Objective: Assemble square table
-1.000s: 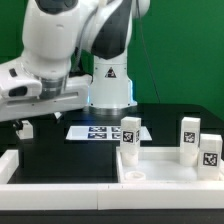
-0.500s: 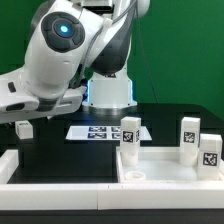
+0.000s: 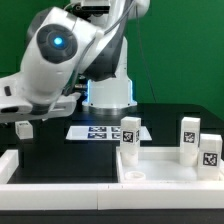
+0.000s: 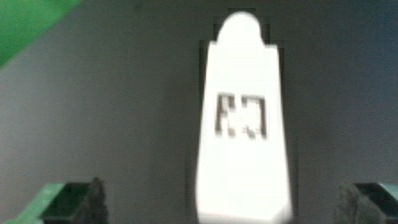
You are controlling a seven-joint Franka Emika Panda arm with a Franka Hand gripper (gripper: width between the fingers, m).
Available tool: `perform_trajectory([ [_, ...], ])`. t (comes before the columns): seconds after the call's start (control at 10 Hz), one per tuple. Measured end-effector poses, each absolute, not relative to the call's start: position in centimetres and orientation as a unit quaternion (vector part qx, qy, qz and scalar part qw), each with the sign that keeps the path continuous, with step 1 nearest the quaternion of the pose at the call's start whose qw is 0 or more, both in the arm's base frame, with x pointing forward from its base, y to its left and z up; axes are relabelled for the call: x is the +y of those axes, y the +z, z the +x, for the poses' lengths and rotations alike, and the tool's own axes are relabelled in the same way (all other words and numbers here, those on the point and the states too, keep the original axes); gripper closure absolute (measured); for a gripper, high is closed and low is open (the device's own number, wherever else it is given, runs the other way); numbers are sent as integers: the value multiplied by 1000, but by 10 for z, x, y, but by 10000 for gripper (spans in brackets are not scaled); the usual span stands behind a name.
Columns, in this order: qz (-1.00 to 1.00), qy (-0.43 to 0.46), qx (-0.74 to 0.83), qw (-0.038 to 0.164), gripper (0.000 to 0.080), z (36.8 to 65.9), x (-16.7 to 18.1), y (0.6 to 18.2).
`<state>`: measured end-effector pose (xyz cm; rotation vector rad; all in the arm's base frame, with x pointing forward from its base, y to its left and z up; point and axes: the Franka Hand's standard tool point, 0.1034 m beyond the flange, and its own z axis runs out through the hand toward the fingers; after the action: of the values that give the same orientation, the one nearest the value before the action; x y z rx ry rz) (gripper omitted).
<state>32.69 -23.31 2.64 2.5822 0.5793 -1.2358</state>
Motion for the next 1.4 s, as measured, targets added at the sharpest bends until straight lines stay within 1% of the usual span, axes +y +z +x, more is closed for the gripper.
perform_trajectory([
  [0.4, 878, -421, 198, 112, 150, 330, -230, 24],
  [0.5, 875, -437, 171, 119, 150, 322, -222, 21],
  [0.7, 857, -476, 154, 124, 150, 311, -208, 13],
  [1.1, 852, -485, 154, 125, 150, 310, -209, 12],
  [1.2, 852, -485, 154, 125, 253, 310, -209, 12],
  [1.3, 852, -485, 154, 125, 430, 310, -209, 11],
  [1.4, 852, -485, 154, 125, 430, 310, -209, 11],
])
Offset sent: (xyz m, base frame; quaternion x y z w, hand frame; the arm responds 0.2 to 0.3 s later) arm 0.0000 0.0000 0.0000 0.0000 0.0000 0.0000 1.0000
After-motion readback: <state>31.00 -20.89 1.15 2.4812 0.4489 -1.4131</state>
